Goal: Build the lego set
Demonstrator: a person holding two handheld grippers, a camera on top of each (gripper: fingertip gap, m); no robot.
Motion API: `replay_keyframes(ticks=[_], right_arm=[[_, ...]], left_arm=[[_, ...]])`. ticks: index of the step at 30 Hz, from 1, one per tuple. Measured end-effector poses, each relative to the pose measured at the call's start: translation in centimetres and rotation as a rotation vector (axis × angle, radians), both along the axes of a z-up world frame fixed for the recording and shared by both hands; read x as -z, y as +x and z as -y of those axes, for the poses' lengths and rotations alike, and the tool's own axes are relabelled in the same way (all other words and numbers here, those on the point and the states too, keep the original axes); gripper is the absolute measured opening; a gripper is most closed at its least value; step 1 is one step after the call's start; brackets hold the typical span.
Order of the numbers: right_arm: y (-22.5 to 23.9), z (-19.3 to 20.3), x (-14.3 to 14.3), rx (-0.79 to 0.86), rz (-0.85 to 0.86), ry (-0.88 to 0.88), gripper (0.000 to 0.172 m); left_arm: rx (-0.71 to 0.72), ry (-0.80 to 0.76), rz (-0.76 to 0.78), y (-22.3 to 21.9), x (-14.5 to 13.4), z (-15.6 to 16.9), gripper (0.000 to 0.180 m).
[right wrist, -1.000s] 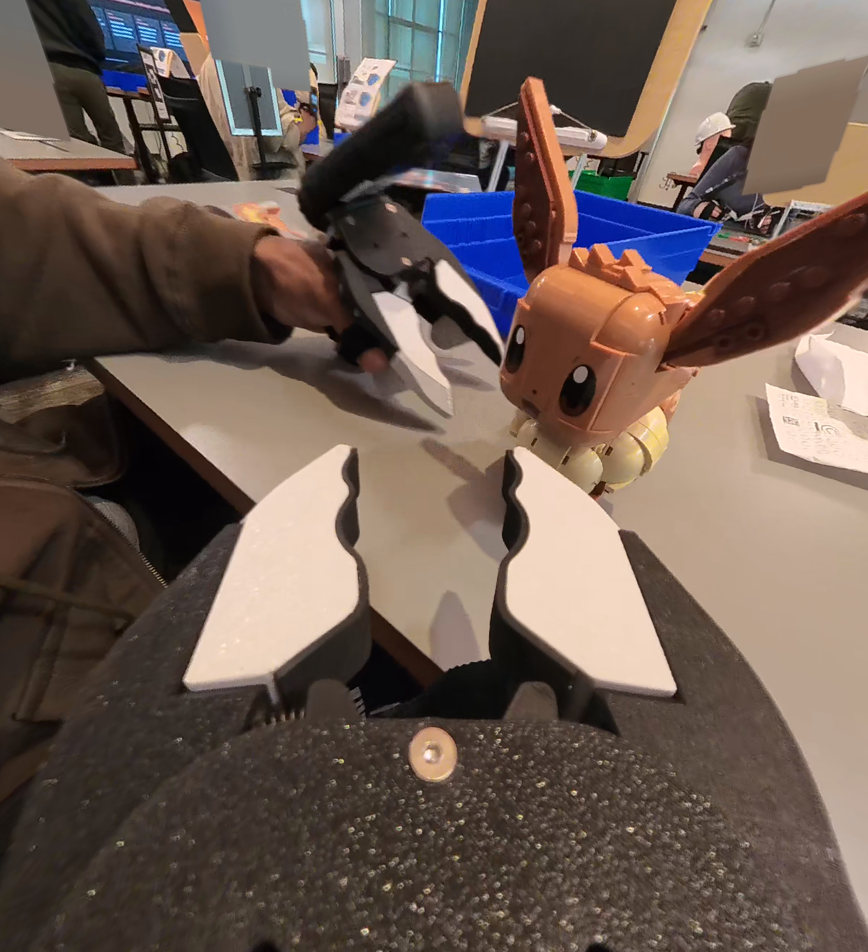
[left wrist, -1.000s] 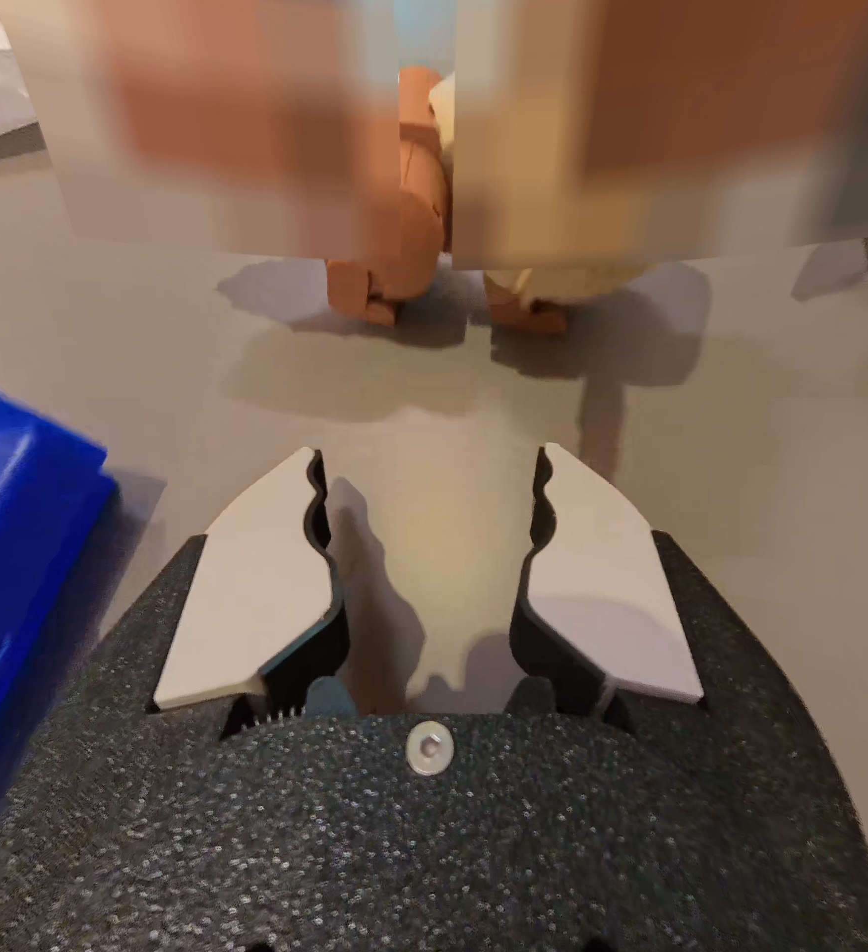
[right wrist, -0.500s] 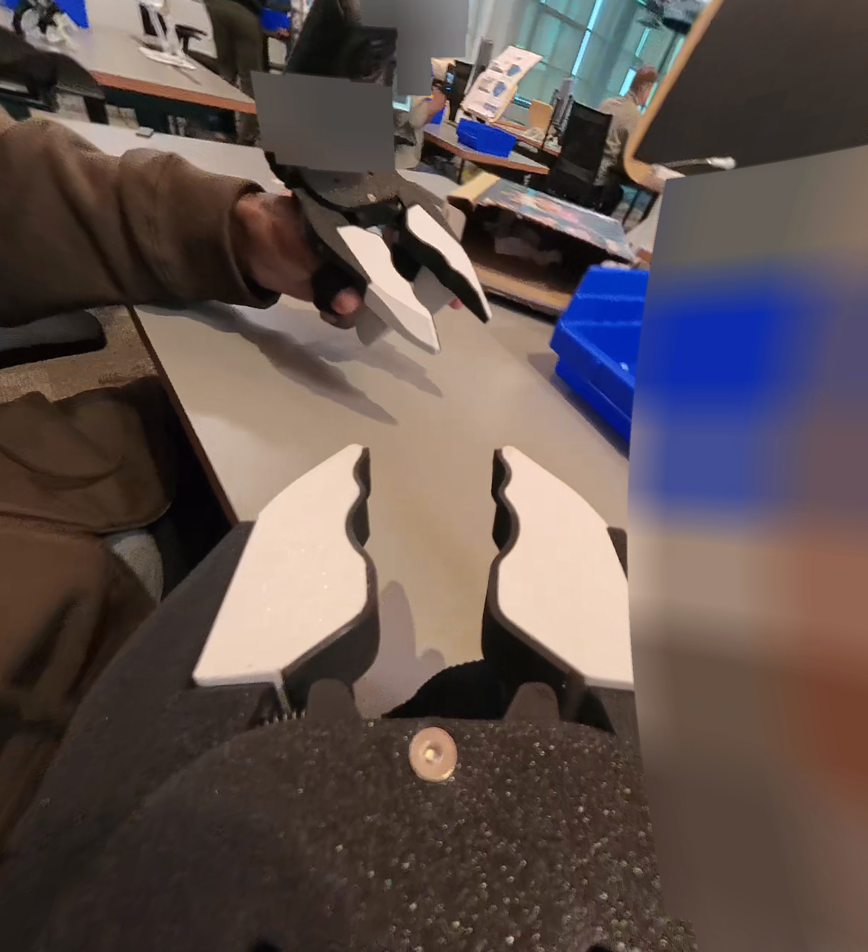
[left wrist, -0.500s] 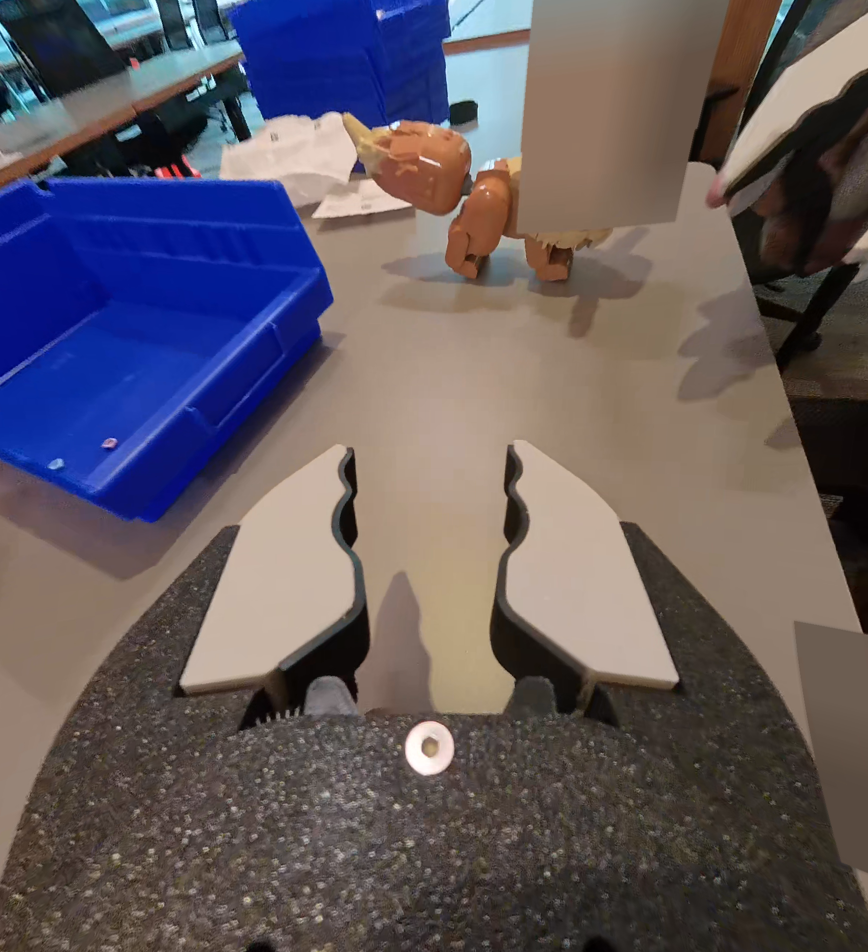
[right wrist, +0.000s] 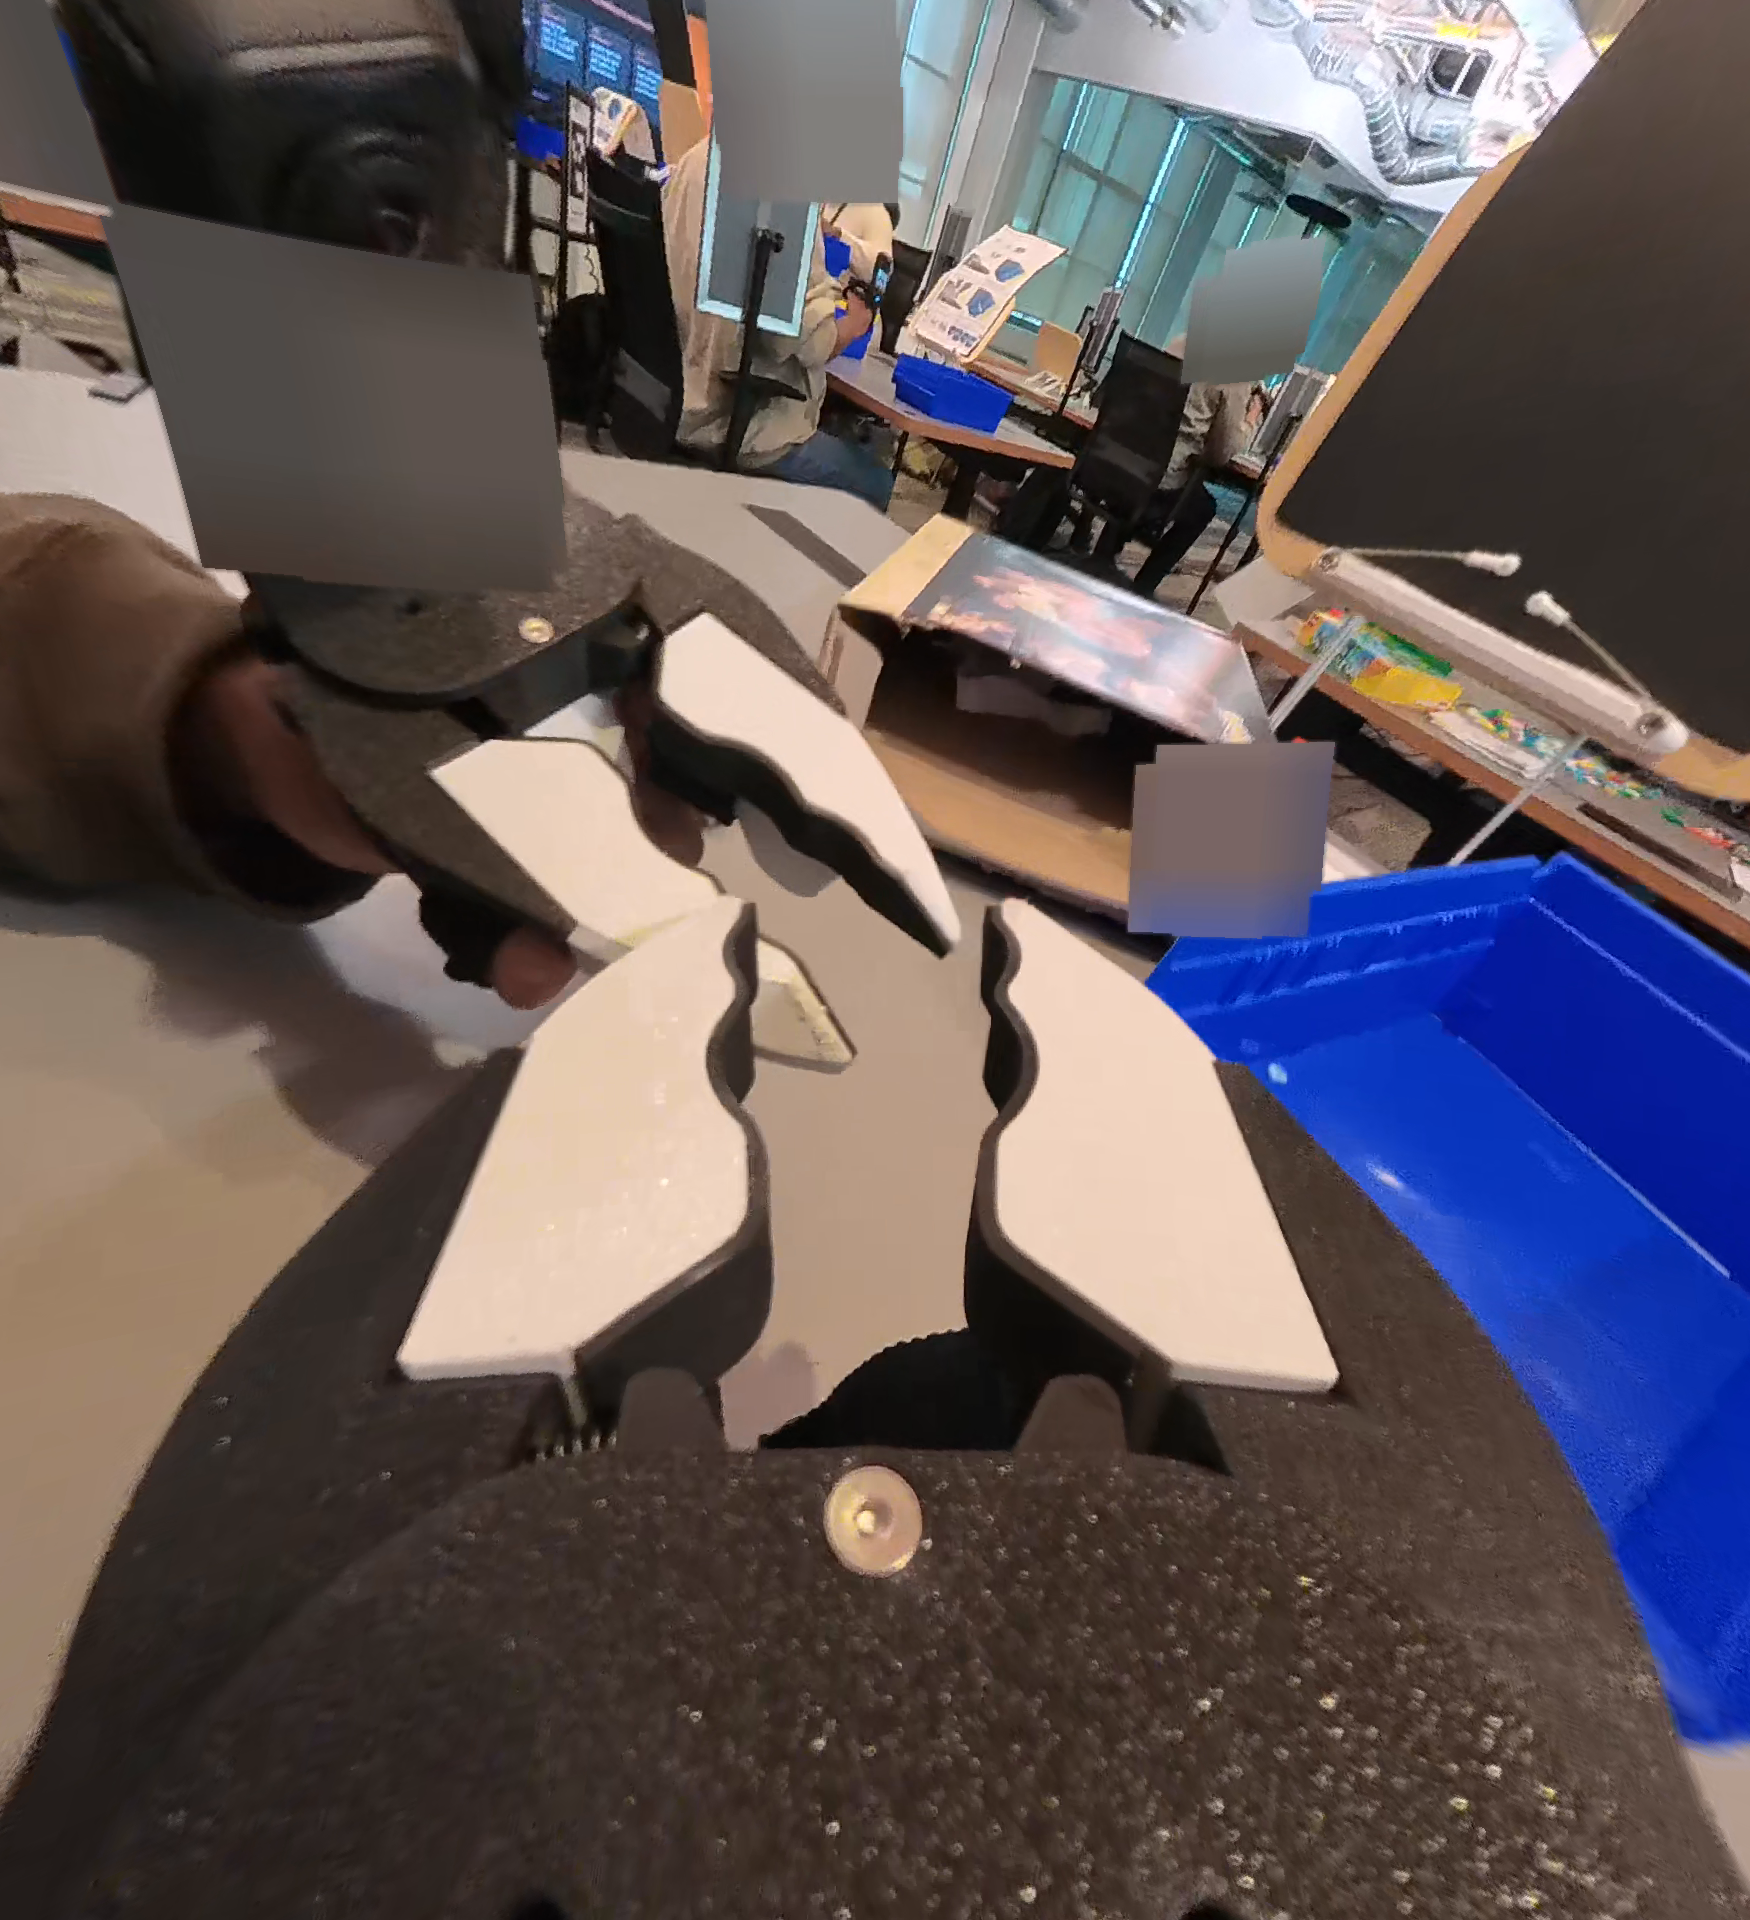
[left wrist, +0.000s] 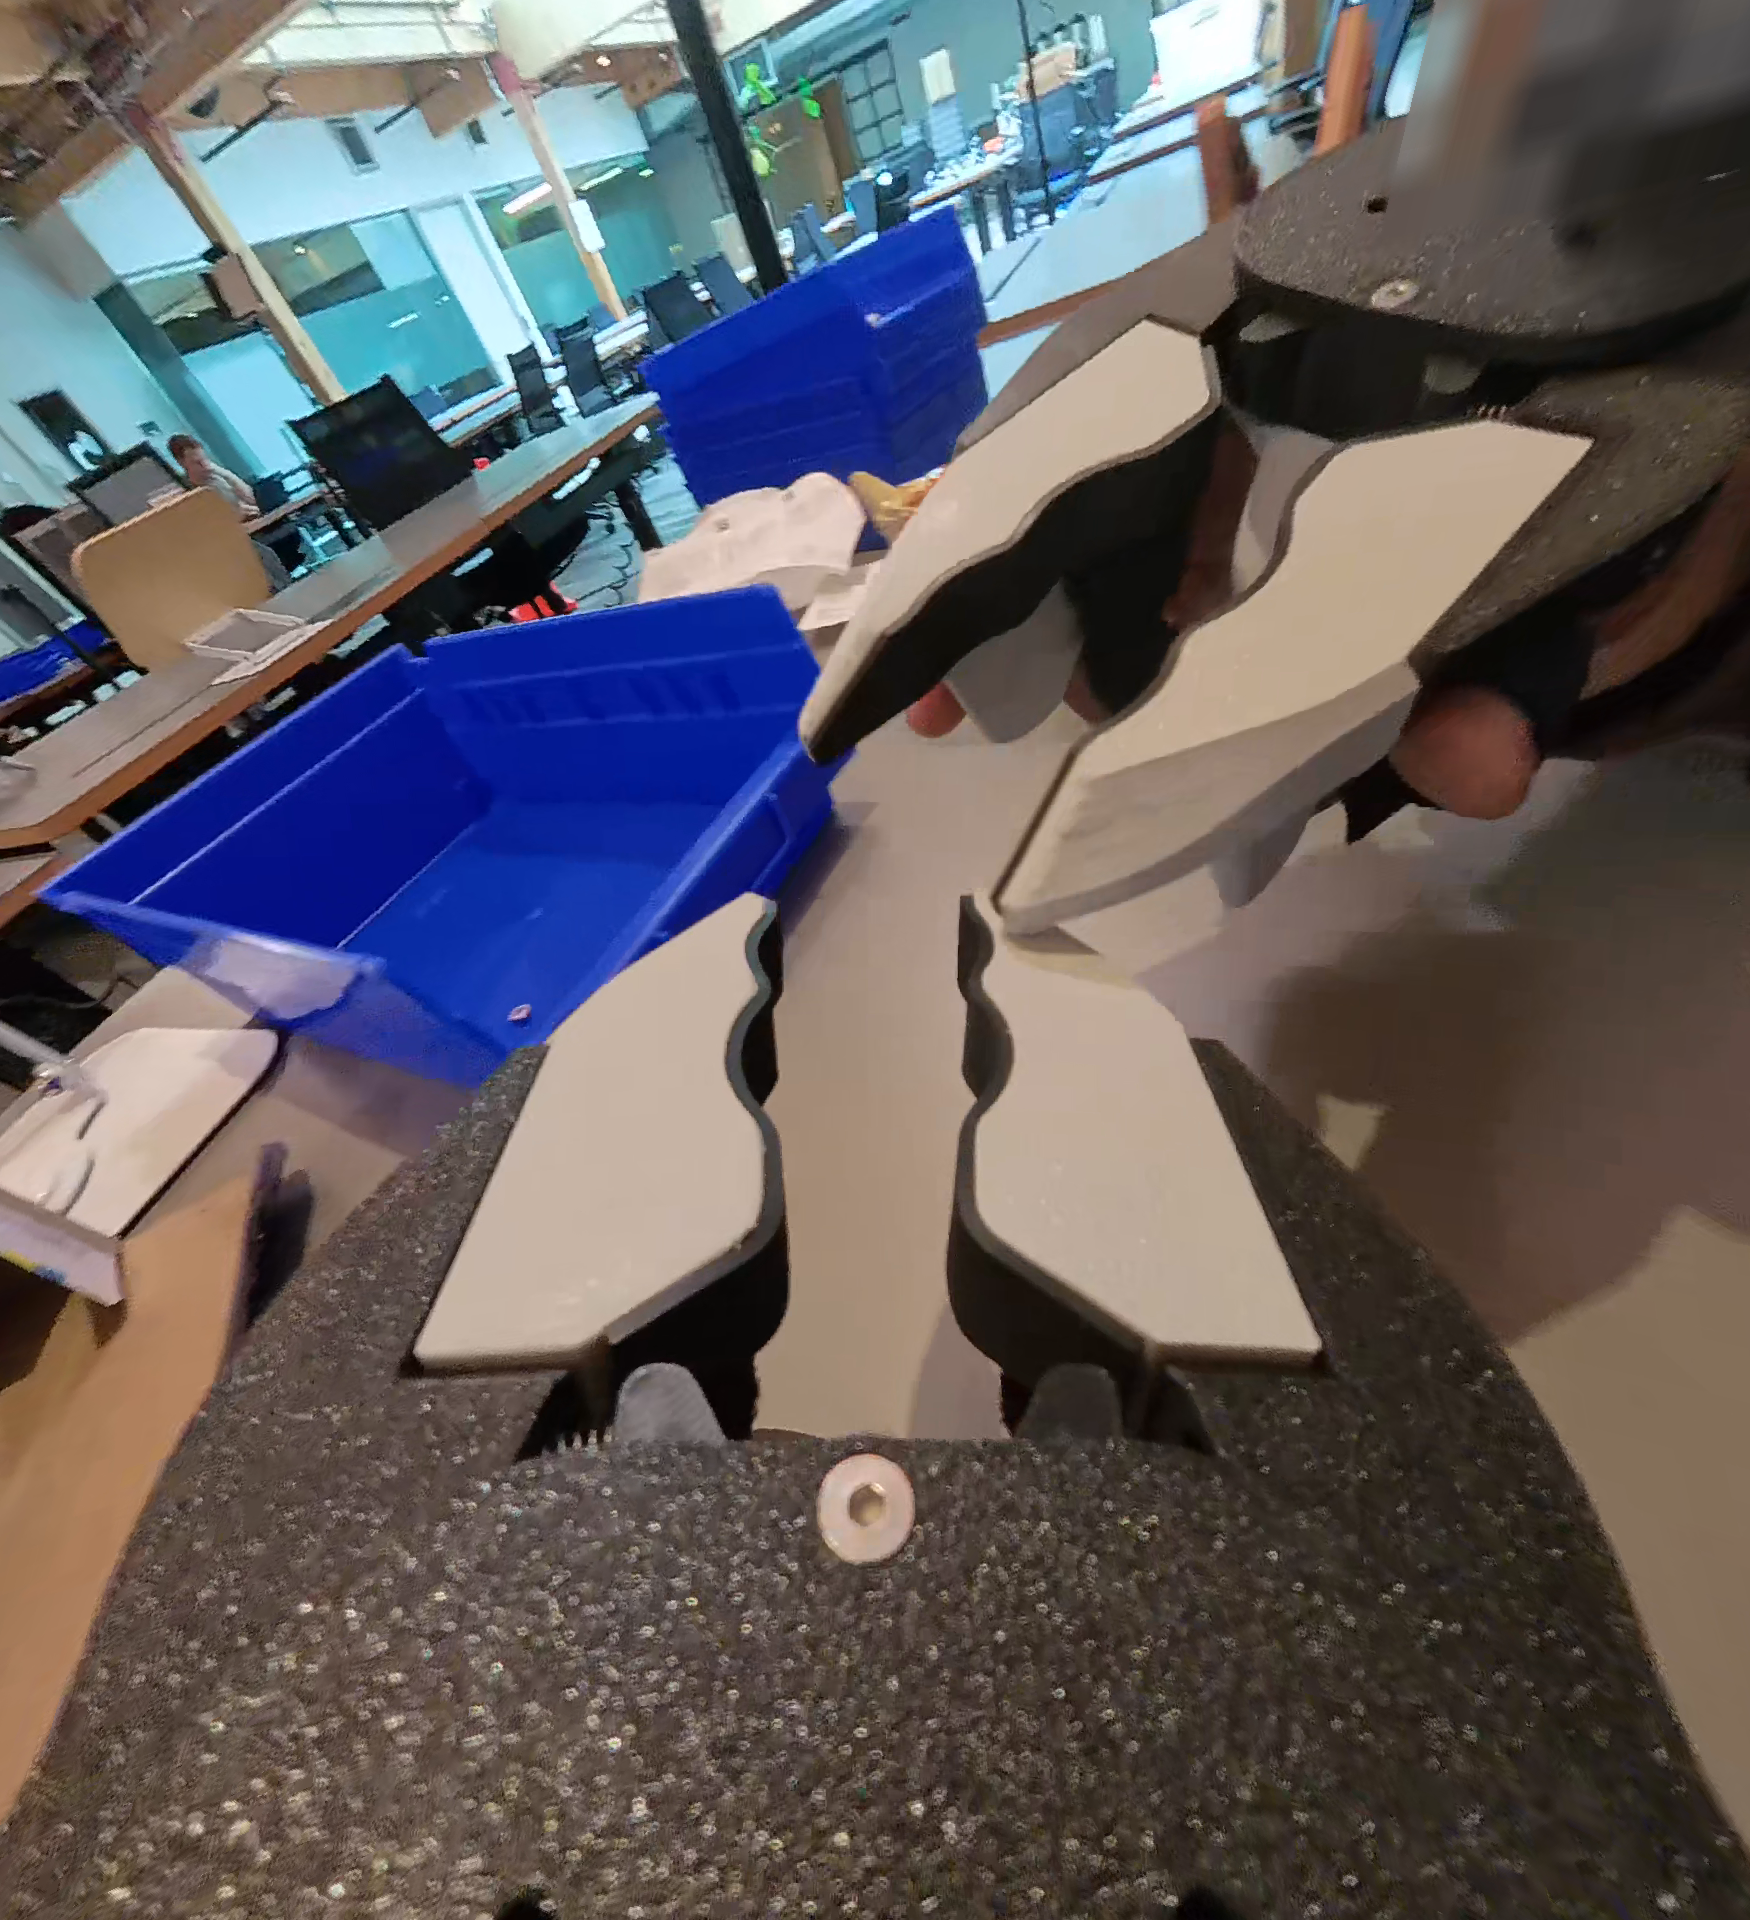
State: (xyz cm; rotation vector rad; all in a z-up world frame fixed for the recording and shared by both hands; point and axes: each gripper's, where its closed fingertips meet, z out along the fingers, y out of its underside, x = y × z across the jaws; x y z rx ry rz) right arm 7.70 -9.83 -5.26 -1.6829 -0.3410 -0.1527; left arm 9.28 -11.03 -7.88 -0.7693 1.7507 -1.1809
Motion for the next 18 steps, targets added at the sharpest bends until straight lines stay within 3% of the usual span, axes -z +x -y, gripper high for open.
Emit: replay_keyframes(ticks=[5,11,14,18], right_arm=[[0.6,-5.0,-1.1,-0.04,-0.073,0.05,0.041],[0.6,-10.6,0.0,-0.104,-0.17,0.061,0.041],[1.0,-12.1,0.7,-0.112,-0.198,0.098,0.041],[2.0,-11.3,2.9,-0.101,-0.208,0.107,0.032]], left_arm=[[-0.101,-0.057,0.057,-0.3,0.0,-5.0,0.031],[-0.246,-0.229,0.055,-2.0,1.5,-10.6,0.032],[-0.267,-0.294,0.063,-2.2,1.1,-11.8,0.031],[-0.277,-0.316,0.036,-1.9,1.3,-12.1,0.03]])
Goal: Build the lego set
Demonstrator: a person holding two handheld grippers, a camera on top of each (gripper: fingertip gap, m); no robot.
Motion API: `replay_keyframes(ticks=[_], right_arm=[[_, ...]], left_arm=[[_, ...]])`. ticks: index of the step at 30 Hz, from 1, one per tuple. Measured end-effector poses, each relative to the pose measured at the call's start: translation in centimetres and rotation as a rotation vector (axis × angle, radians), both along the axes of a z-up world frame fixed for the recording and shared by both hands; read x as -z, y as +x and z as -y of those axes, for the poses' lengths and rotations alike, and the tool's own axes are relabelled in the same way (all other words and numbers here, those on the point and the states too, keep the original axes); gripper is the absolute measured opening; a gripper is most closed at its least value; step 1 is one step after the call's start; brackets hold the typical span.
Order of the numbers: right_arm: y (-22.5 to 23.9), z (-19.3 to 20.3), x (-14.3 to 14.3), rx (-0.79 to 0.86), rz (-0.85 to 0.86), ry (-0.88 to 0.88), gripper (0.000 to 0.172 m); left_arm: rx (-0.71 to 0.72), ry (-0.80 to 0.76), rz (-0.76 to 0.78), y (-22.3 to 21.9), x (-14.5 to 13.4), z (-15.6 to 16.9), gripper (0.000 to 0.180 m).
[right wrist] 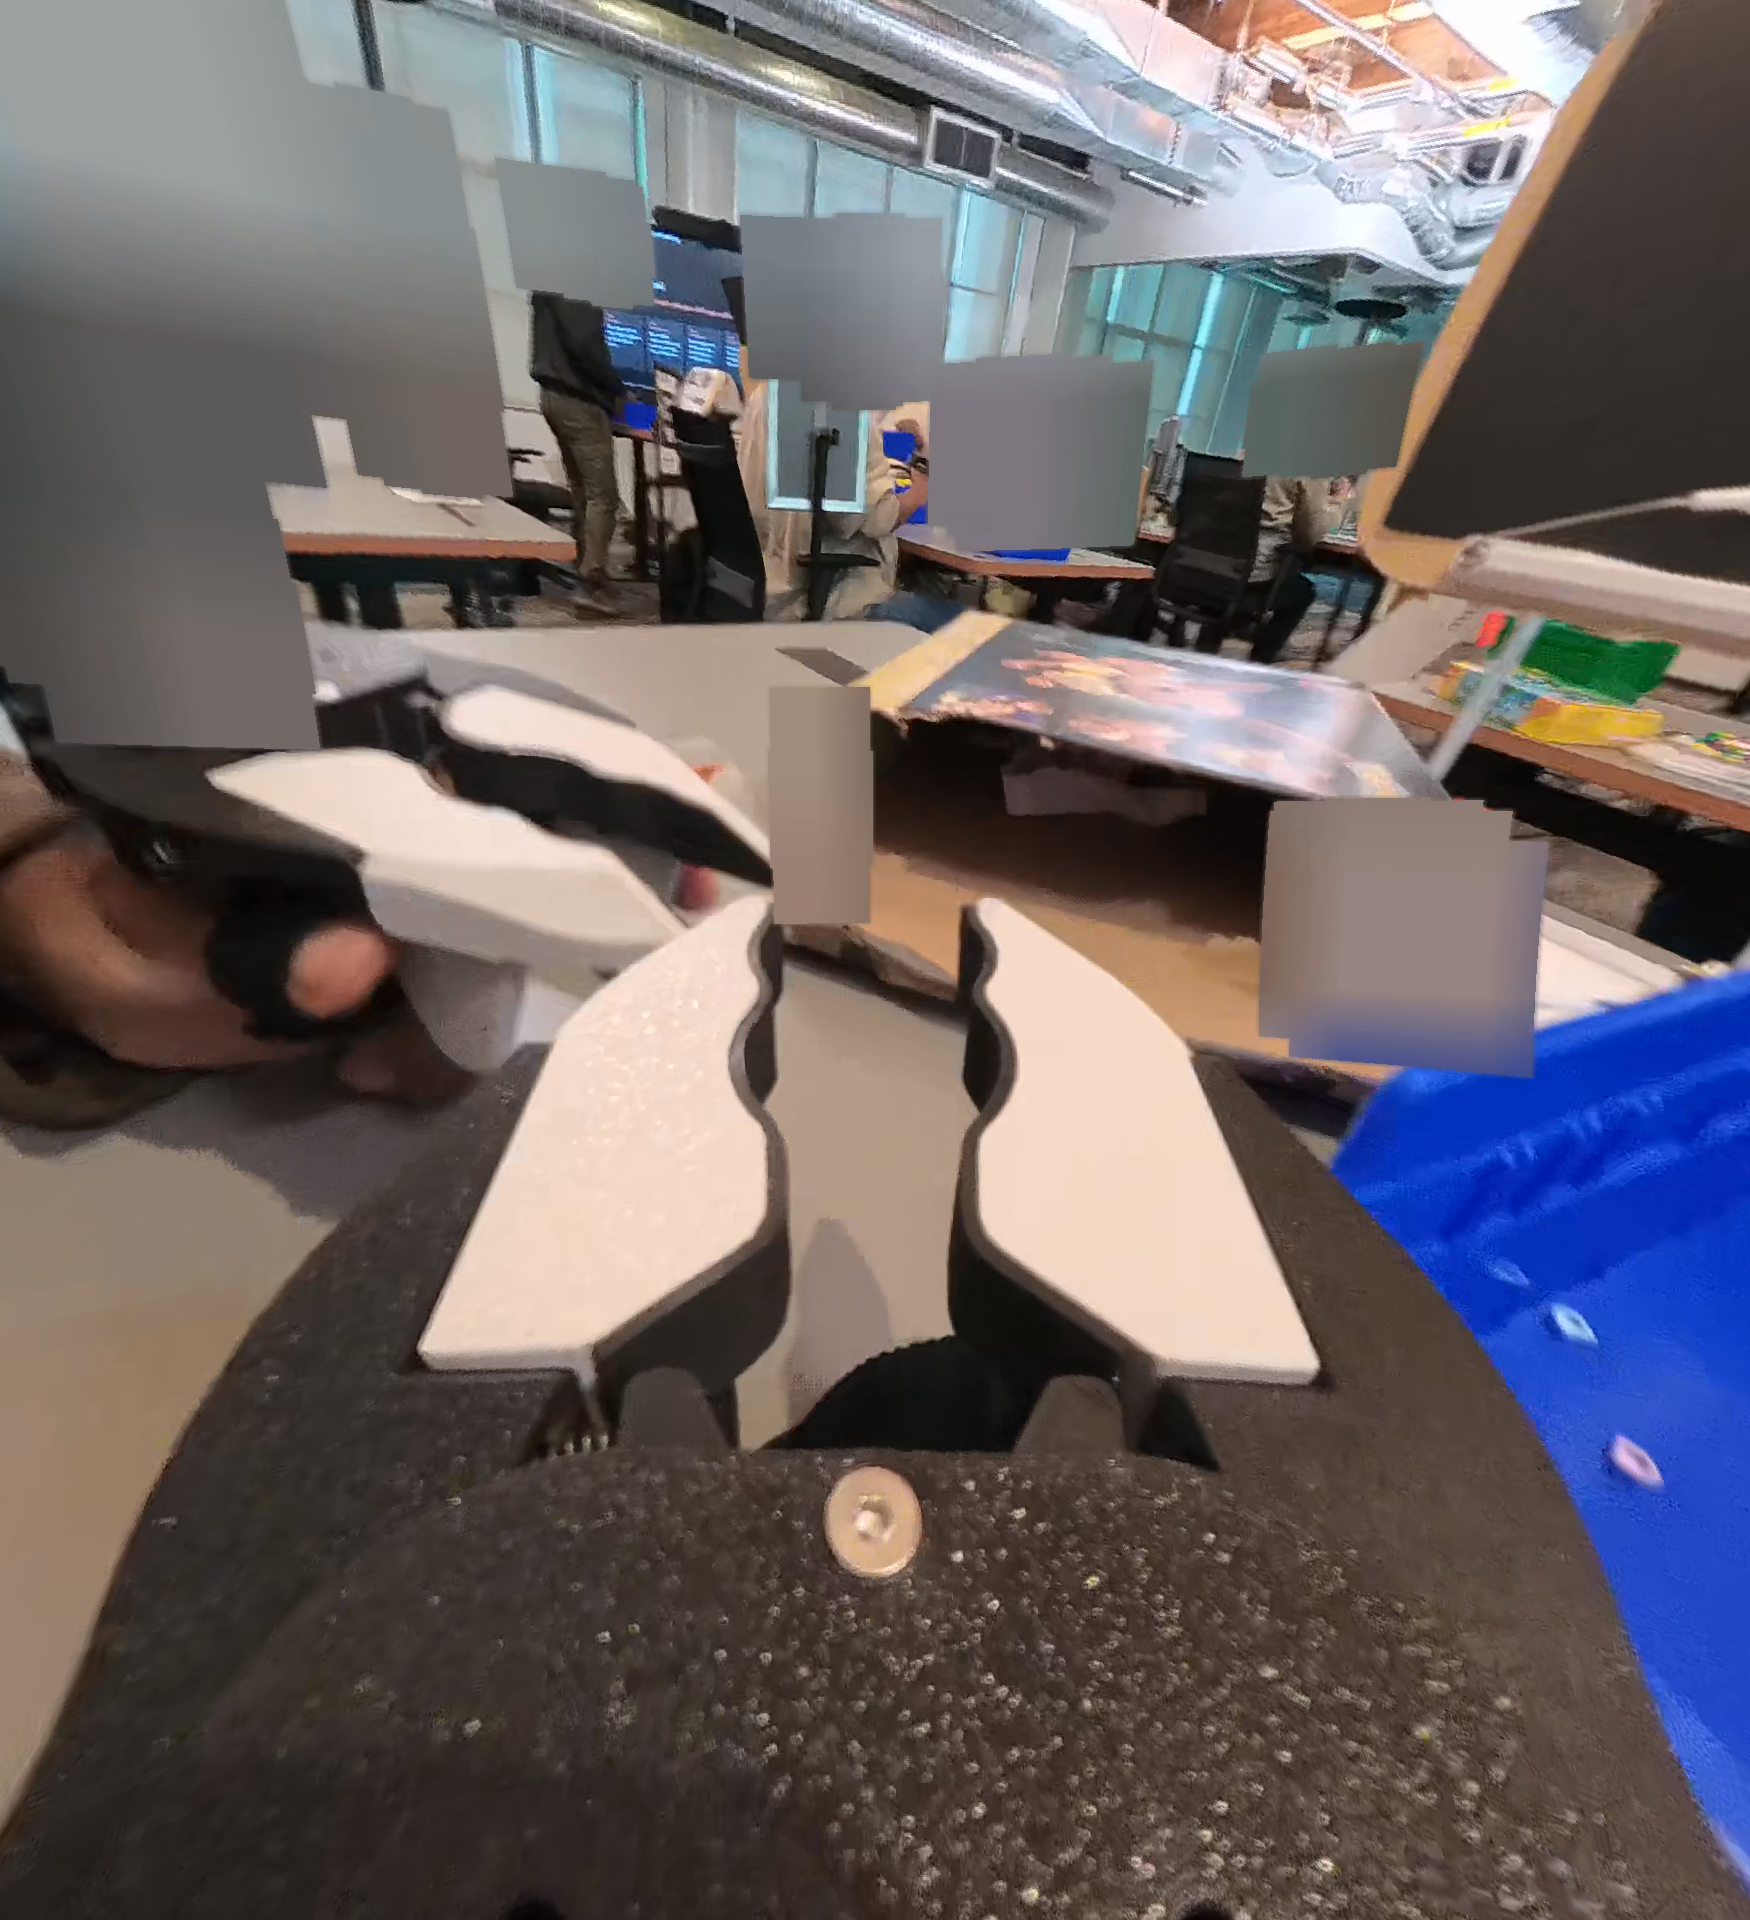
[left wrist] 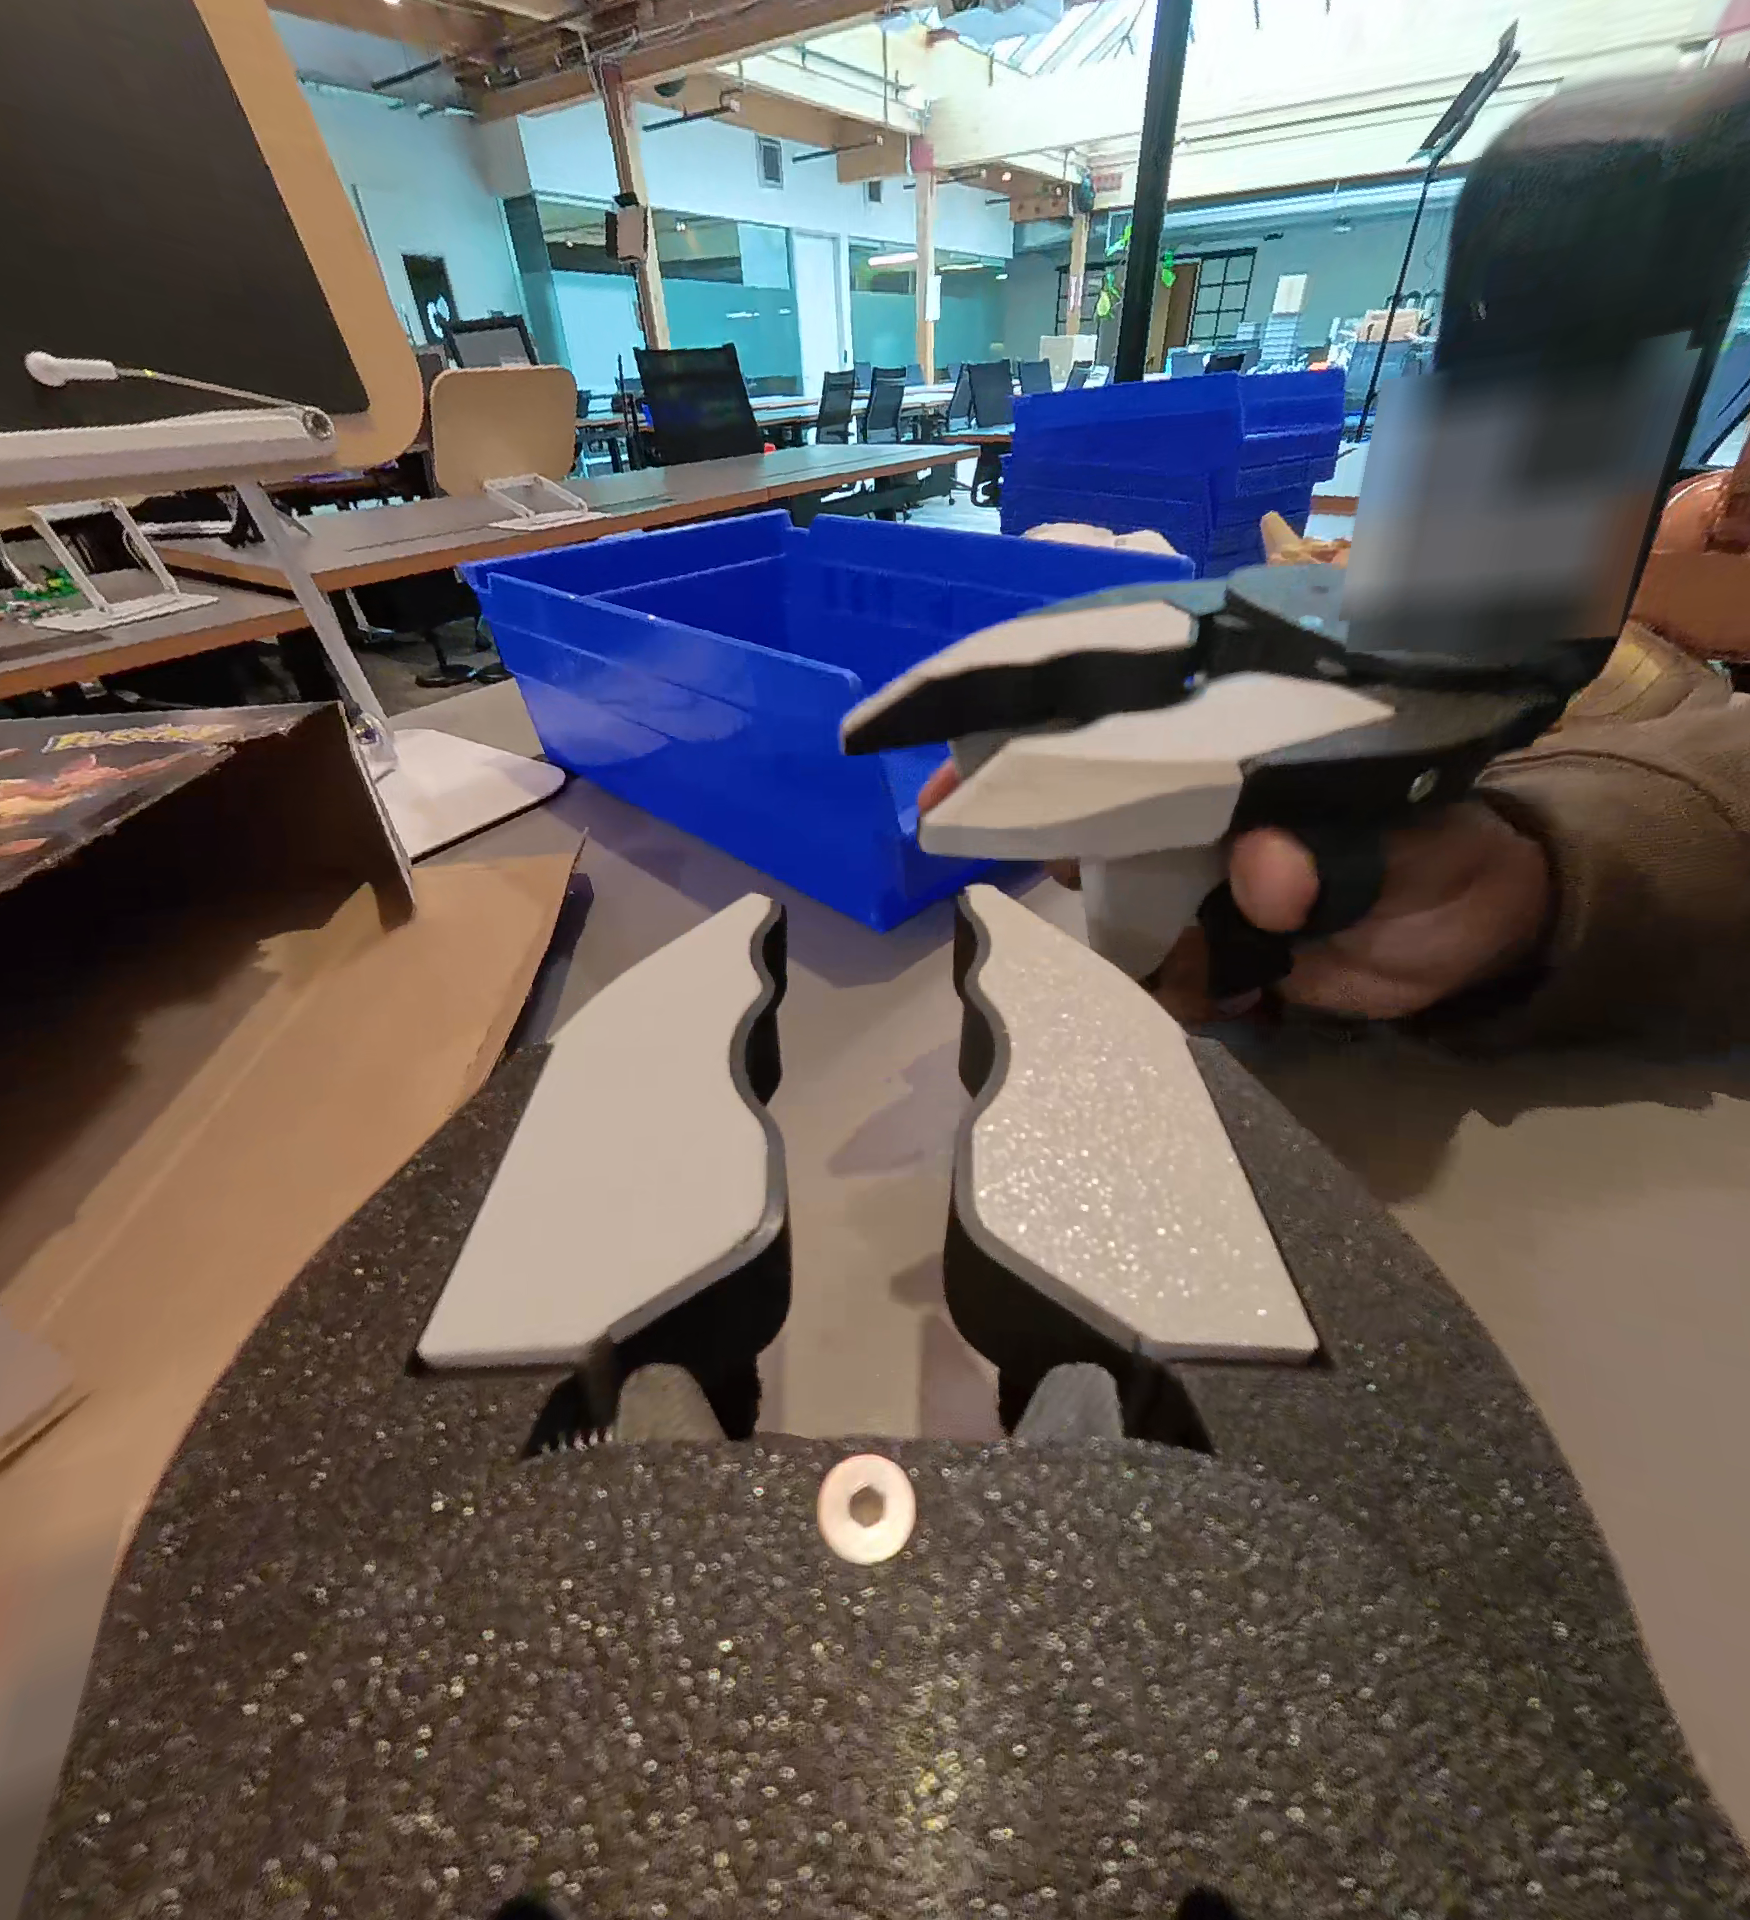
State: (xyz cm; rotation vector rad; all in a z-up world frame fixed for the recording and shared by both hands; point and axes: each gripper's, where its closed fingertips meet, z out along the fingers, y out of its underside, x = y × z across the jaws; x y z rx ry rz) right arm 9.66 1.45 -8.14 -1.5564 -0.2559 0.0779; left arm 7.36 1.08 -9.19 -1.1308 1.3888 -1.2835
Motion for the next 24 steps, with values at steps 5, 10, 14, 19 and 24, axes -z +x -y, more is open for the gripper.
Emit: replay_keyframes(ticks=[5,10,14,19,24], right_arm=[[1.6,0.6,-0.1,0.071,-0.022,0.009,0.0],[0.3,1.1,-1.1,0.028,-0.039,0.021,0.0],[-3.6,1.5,-1.6,-0.061,0.014,0.01,0.0],[-7.9,2.2,-2.0,-0.124,0.117,-0.002,0.0],[-10.0,3.5,-3.6,-0.102,0.226,0.013,0.0]], left_arm=[[-0.138,-0.023,-0.142,0.6,1.8,-2.6,0.0],[-0.292,-0.037,-0.432,0.4,5.7,-5.5,0.0],[-0.292,0.029,-0.517,0.6,6.9,-5.2,0.0],[-0.284,0.075,-0.555,1.1,7.4,-4.9,0.0],[-0.253,0.115,-0.577,2.4,7.7,-3.1,0.0]])
